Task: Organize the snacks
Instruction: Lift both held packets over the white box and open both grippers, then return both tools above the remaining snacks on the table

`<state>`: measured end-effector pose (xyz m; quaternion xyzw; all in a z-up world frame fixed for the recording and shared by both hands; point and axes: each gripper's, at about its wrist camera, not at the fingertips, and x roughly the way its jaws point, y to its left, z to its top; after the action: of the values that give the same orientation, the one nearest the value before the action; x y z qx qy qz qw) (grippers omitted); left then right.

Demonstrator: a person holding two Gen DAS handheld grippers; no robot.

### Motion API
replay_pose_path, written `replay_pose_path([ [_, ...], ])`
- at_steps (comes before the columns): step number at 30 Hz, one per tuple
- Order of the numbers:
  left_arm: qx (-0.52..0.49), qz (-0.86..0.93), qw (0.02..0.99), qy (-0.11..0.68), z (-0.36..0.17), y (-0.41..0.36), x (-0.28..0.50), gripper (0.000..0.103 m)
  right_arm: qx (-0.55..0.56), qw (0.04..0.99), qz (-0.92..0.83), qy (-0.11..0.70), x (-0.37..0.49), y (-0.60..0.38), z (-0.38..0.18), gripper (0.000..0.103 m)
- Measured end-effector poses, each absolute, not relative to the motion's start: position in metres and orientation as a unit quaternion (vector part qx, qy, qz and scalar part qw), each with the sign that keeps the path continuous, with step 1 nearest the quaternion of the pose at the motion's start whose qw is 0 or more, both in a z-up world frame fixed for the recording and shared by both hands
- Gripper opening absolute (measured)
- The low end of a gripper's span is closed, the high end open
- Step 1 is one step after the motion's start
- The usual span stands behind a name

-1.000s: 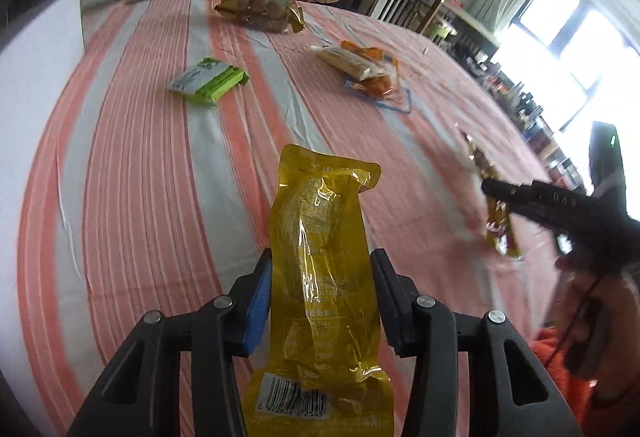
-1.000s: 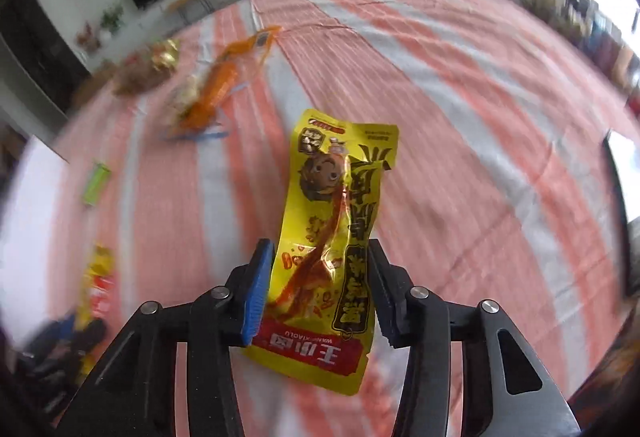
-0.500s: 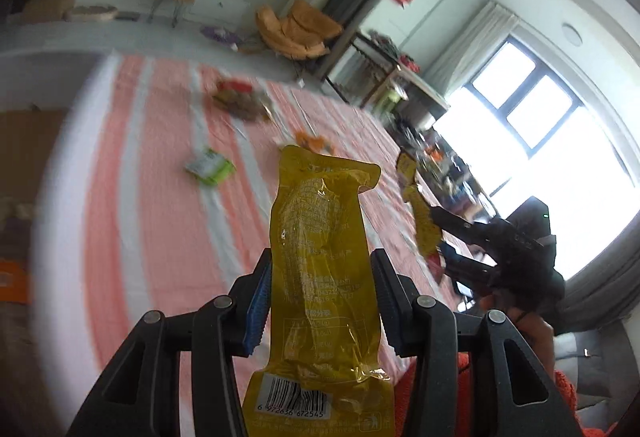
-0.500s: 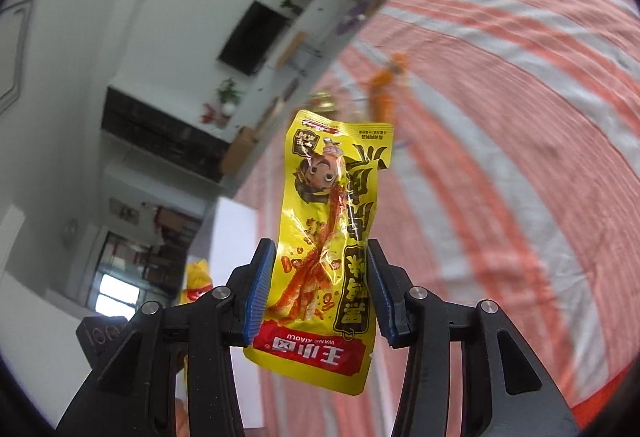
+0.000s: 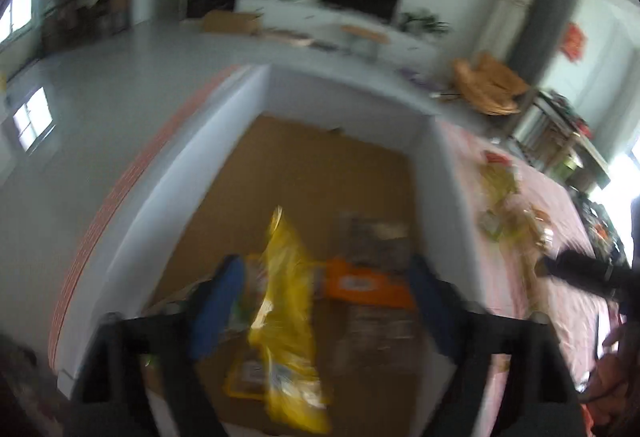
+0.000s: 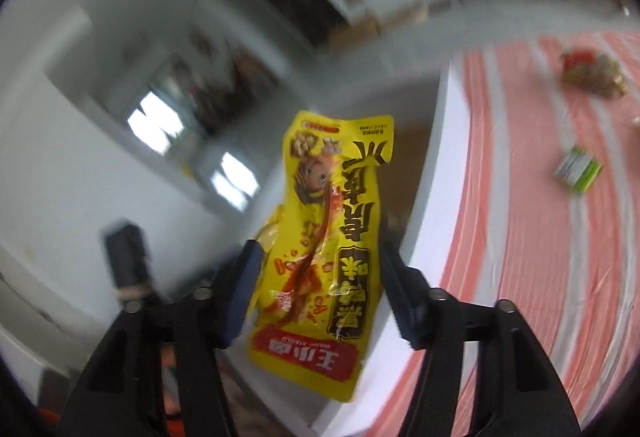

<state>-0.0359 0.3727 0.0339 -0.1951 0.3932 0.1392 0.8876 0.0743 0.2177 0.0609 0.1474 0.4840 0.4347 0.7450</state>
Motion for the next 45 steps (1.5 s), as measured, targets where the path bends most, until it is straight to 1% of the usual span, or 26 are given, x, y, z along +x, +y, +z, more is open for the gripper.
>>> replay_pose_path([
  [2, -0.214, 0.153, 0.875, 0.406, 0.021, 0.382, -0.036, 0.086, 0.117, 0.731, 0.421, 0.524, 0.072, 0.237, 0.040, 0.065],
  [3, -0.223, 0.157, 0.870, 0.411, 0.015, 0.382, -0.034, 0.086, 0.111, 0.734, 0.420, 0.522, 0.070, 0.237, 0.037, 0.065],
  [7, -0.239, 0.140, 0.880, 0.387, 0.019, 0.363, -0.028, 0.086, 0.079, 0.781, 0.387, 0.484, 0.059, 0.202, 0.040, 0.066],
  [9, -0.240, 0.114, 0.890, 0.371, 0.027, 0.346, -0.020, 0.086, 0.075, 0.808, 0.355, 0.464, 0.060, 0.176, 0.038, 0.071],
  [11, -0.237, 0.077, 0.899, 0.361, 0.037, 0.323, -0.011, 0.087, 0.063, 0.844, 0.296, 0.442, 0.069, 0.137, 0.031, 0.073],
  [13, -0.227, 0.027, 0.906, 0.355, 0.048, 0.287, 0.003, 0.088, 0.040, 0.874, 0.214, 0.433, 0.073, 0.094, 0.011, 0.073],
  [15, -0.216, -0.018, 0.910, 0.353, 0.056, 0.250, 0.012, 0.094, 0.028, 0.884, 0.142, 0.445, 0.081, 0.058, -0.016, 0.073],
  [16, -0.208, -0.045, 0.910, 0.357, 0.057, 0.226, 0.018, 0.100, 0.030, 0.880, 0.098, 0.463, 0.086, 0.033, -0.037, 0.073],
  [17, -0.200, -0.072, 0.907, 0.363, 0.057, 0.201, 0.026, 0.101, 0.036, 0.875, 0.073, 0.477, 0.094, 0.016, -0.052, 0.073],
  [20, -0.175, -0.142, 0.889, 0.399, 0.045, 0.141, 0.041, 0.101, 0.056, 0.869, 0.003, 0.492, 0.095, -0.037, -0.086, 0.073],
  [22, -0.158, -0.172, 0.872, 0.431, 0.025, 0.100, 0.056, 0.101, 0.054, 0.880, -0.030, 0.472, 0.086, -0.061, -0.090, 0.073],
  [24, -0.140, -0.181, 0.866, 0.445, 0.005, 0.072, 0.066, 0.101, 0.037, 0.891, -0.064, 0.448, 0.079, -0.080, -0.089, 0.073],
  [26, -0.110, -0.169, 0.868, 0.454, -0.019, 0.052, 0.076, 0.101, 0.058, 0.890, -0.087, 0.444, 0.076, -0.096, -0.090, 0.073],
  [28, -0.085, -0.144, 0.874, 0.457, -0.040, 0.043, 0.090, 0.101, 0.098, 0.896, -0.085, 0.424, 0.078, -0.112, -0.089, 0.073],
  [31, -0.048, -0.112, 0.880, 0.460, -0.068, 0.037, 0.113, 0.101, 0.103, 0.893, -0.097, 0.427, 0.078, -0.122, -0.092, 0.073],
  [33, -0.038, -0.104, 0.882, 0.458, -0.080, 0.047, 0.120, 0.101, 0.101, 0.893, -0.097, 0.428, 0.075, -0.121, -0.091, 0.073],
  [35, -0.030, -0.097, 0.886, 0.453, -0.088, 0.049, 0.130, 0.101, 0.096, 0.892, -0.098, 0.431, 0.076, -0.120, -0.091, 0.074],
  [36, -0.024, -0.093, 0.887, 0.452, -0.092, 0.050, 0.134, 0.101, 0.094, 0.892, -0.096, 0.432, 0.076, -0.119, -0.091, 0.077],
  [39, -0.032, -0.085, 0.882, 0.462, -0.105, 0.055, 0.142, 0.101, 0.080, 0.890, -0.098, 0.437, 0.076, -0.110, -0.090, 0.078],
  [45, 0.001, -0.082, 0.889, 0.450, -0.106, 0.049, 0.140, 0.102, 0.059, 0.888, -0.100, 0.446, 0.076, -0.102, -0.090, 0.082],
])
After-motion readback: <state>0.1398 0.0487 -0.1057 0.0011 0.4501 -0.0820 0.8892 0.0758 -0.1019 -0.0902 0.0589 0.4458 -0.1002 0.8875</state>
